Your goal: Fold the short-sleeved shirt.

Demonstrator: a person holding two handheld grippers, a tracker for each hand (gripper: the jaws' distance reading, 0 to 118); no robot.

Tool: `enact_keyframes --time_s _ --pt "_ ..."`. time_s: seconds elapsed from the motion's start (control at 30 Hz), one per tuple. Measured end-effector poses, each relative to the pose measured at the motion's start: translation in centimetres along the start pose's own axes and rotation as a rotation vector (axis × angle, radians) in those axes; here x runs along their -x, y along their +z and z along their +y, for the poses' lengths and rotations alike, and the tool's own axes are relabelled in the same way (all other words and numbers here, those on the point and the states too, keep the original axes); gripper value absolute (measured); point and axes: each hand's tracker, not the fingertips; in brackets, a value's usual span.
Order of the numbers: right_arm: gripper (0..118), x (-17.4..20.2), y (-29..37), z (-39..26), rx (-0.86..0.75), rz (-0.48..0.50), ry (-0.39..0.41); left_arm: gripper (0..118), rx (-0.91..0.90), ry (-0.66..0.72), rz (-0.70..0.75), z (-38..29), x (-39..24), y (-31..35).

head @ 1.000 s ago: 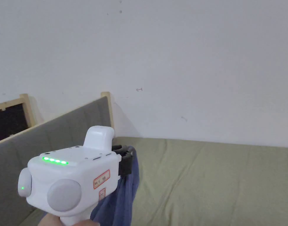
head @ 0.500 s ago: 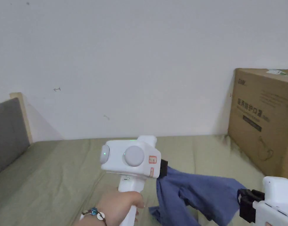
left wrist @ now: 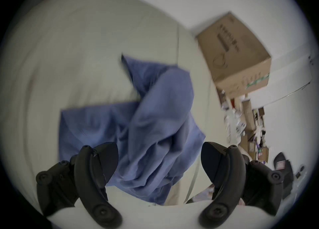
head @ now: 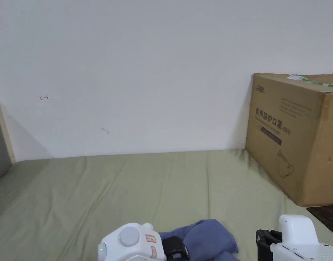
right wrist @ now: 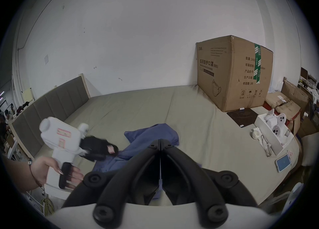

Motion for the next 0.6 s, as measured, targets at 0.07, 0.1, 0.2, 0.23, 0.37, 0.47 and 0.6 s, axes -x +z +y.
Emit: enact_keyframes --time_s 0.07,0.1,0.2,0.23,0.37,0.47,0.6 --pt "1 0.3 0.2 0.1 -0.008 0.008 -0.011 103 -0.191 -0.056 -0.038 0.3 -0.4 4.2" --pt "1 0.5 0.5 0.1 -0.017 0.011 -0.016 103 -0.278 -0.101 -0.041 -0.1 -0.7 6.2" --pt "1 0.9 1.7 0.1 -0.108 0.018 -0.021 100 -0.618 -0.277 0.051 -3.2 -1.5 13.0" --pt "1 1.0 2.4 0.0 -0.149 0.013 -0.023 99 -0.730 -0.322 0.098 -4.8 -1.7 14.9" --pt "1 1.7 4.3 -0.5 -0.297 -0.018 -0.046 76 -0.953 -0.471 0.246 -9.2 -2.1 19.9" --pt "1 2.2 5.2 -0.8 -0.402 -0.043 -0.061 0 -1.013 -0.498 0.381 -10.4 -1.4 20.7" --pt "1 3.0 5.1 -0.4 -0.455 -0.069 -0.039 0 -0.924 -0.497 0.311 -10.1 -0.9 20.2"
